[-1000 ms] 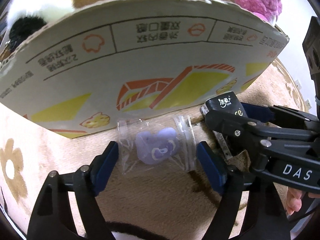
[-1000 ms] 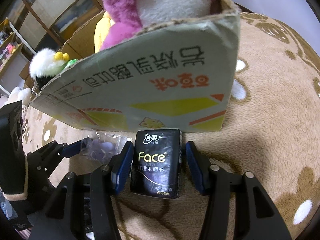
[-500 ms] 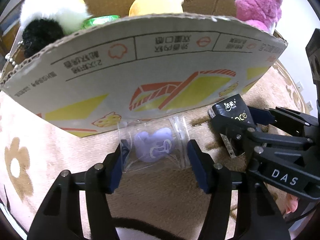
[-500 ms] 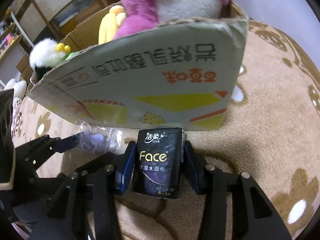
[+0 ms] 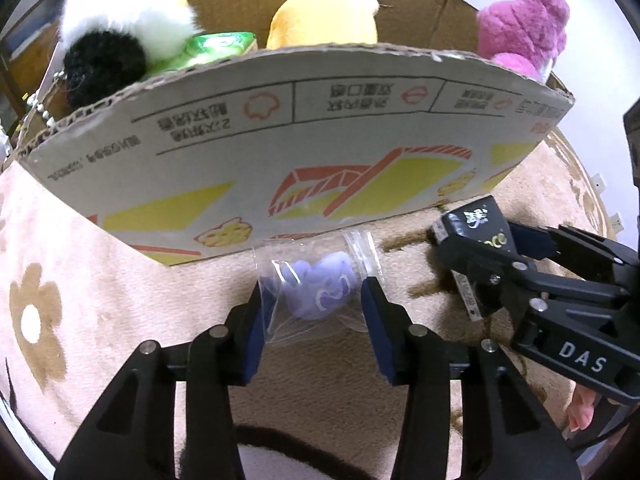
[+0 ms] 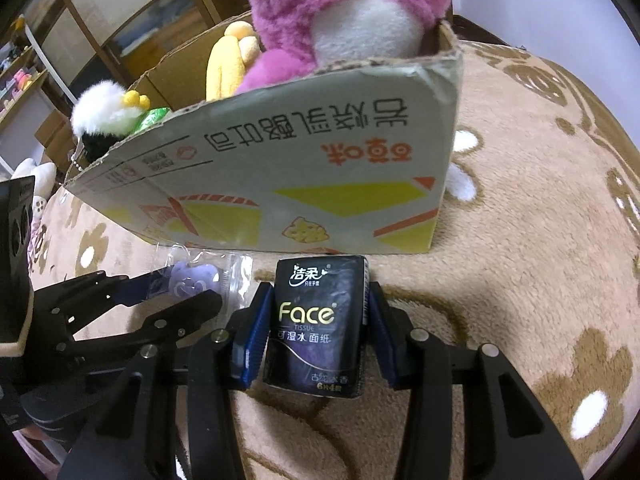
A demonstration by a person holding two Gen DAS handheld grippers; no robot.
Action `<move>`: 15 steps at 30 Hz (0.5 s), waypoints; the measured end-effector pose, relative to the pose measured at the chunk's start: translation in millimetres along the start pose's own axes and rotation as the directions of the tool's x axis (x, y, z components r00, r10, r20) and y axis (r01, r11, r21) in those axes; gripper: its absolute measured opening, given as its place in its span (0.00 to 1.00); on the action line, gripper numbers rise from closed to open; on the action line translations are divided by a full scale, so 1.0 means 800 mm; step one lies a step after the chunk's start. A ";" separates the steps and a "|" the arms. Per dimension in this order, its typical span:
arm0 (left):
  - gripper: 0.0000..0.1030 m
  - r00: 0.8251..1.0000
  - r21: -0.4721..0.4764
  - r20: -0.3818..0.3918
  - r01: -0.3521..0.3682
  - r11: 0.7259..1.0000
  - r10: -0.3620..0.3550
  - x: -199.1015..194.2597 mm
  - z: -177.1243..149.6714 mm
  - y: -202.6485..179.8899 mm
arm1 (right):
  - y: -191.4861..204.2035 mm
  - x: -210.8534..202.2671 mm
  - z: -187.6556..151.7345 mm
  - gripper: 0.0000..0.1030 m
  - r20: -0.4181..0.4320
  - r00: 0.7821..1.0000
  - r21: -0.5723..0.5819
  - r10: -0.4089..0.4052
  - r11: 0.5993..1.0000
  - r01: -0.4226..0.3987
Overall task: Organize soft objects
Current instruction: 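Grasp the Face pack with the right tool while the left tool grasps the clear lilac bag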
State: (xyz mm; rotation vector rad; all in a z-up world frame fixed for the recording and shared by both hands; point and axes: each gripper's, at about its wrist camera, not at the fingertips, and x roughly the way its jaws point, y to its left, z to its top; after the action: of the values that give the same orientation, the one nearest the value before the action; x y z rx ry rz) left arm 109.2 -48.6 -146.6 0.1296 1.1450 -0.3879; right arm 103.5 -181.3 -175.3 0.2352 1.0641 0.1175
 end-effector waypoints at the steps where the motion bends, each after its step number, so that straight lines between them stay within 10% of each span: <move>1: 0.48 1.000 -0.005 -0.003 -0.006 1.000 0.006 0.002 0.000 0.000 | -0.001 -0.001 0.000 0.47 0.000 1.000 0.002 -0.001 1.000 0.001; 15: 0.76 0.999 0.027 -0.020 -0.042 0.999 0.042 0.025 -0.006 -0.023 | -0.026 -0.010 0.001 0.47 0.002 1.000 0.045 0.018 0.999 -0.018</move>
State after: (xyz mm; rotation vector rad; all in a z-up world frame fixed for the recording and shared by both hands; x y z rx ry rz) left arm 105.3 -69.0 -165.0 0.1805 1.1557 -0.3652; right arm 100.1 -202.8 -173.0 0.2853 1.0637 0.1098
